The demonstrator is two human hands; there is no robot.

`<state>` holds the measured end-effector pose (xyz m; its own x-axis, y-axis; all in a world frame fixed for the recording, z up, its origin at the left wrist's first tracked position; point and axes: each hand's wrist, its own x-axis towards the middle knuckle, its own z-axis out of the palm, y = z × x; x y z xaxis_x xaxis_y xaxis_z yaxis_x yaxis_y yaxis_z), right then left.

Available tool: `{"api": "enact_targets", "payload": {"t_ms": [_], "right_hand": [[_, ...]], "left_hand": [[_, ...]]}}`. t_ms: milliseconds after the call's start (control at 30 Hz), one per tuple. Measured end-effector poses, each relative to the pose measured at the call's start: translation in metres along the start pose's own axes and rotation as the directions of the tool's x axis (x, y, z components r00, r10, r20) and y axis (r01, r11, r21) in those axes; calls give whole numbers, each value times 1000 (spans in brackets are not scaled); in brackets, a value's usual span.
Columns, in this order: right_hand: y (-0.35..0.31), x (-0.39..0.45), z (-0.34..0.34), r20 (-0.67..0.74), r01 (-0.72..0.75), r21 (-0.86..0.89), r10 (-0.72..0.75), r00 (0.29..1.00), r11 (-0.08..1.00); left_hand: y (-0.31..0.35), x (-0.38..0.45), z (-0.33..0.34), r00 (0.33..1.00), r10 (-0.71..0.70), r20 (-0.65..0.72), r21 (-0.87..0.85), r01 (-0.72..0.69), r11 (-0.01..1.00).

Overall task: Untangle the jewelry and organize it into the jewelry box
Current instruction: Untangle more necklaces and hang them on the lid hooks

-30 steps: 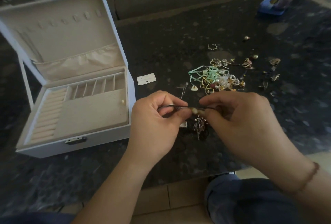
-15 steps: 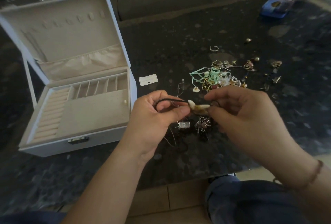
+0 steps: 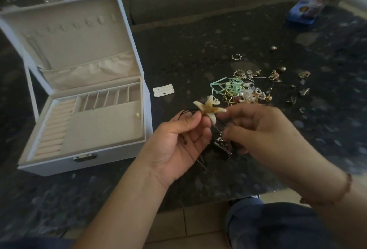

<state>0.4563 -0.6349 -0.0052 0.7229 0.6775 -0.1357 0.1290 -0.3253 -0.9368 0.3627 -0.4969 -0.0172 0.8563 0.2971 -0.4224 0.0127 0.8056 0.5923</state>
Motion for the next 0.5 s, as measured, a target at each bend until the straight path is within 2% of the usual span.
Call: {"api": "enact_targets", "payload": {"t_ms": [100, 167, 233, 300, 333, 433, 500], "right_hand": [[7, 1, 3, 88, 20, -254, 2, 996, 967], [10, 1, 1, 96, 124, -453, -89, 991, 883], [8, 1, -3, 30, 212, -388, -217, 976, 897], [2, 1, -4, -59, 254, -220, -272, 960, 942], [3, 2, -4, -93, 274, -199, -296, 951, 941], [4, 3, -3, -155, 242, -281, -293, 944, 929], [2, 1, -8, -136, 243, -312, -297, 945, 919]], "left_hand": [[-2, 2, 0, 1000, -8, -13, -50, 8, 999], [-2, 3, -1, 1000, 24, -5, -13, -24, 1000], [-2, 3, -1, 998, 69, -9, 91, -67, 994], [-2, 3, -1, 995, 103, -1, 168, -102, 981], [-2, 2, -1, 993, 115, 9, 189, -115, 975], [-3, 3, 0, 986, 160, 35, 287, -164, 944], [-3, 4, -3, 974, 227, -11, 423, -201, 883]]}}
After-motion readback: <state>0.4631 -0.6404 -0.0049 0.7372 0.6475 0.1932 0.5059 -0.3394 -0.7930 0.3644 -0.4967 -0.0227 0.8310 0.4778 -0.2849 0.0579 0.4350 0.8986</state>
